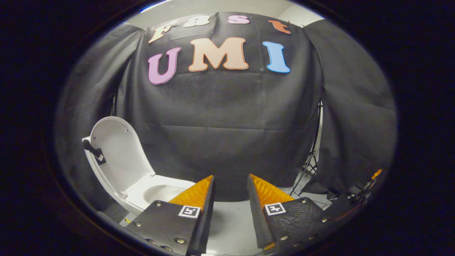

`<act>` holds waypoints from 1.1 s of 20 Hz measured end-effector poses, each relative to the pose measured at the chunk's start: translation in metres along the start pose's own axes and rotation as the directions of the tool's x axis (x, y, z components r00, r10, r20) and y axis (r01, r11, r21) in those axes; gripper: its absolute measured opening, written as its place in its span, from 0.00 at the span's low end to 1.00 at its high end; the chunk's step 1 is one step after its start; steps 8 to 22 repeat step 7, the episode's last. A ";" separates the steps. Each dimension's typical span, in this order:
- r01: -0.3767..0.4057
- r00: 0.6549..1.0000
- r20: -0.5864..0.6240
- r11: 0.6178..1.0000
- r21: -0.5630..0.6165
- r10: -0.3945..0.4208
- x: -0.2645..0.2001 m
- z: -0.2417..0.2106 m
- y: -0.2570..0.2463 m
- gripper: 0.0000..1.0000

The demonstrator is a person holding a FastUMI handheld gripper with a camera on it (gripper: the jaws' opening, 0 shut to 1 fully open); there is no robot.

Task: Open the toilet lid.

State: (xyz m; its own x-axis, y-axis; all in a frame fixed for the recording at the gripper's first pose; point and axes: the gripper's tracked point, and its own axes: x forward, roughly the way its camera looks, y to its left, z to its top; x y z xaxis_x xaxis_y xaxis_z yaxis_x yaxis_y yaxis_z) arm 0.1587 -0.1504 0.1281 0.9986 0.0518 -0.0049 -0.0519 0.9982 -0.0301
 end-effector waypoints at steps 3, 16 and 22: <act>-0.036 0.999 -0.008 0.999 0.019 0.036 -0.005 -0.002 0.001 0.52; -0.072 0.997 -0.019 0.996 0.055 0.073 -0.013 -0.006 0.003 0.52; -0.072 0.997 -0.019 0.996 0.055 0.073 -0.013 -0.006 0.003 0.52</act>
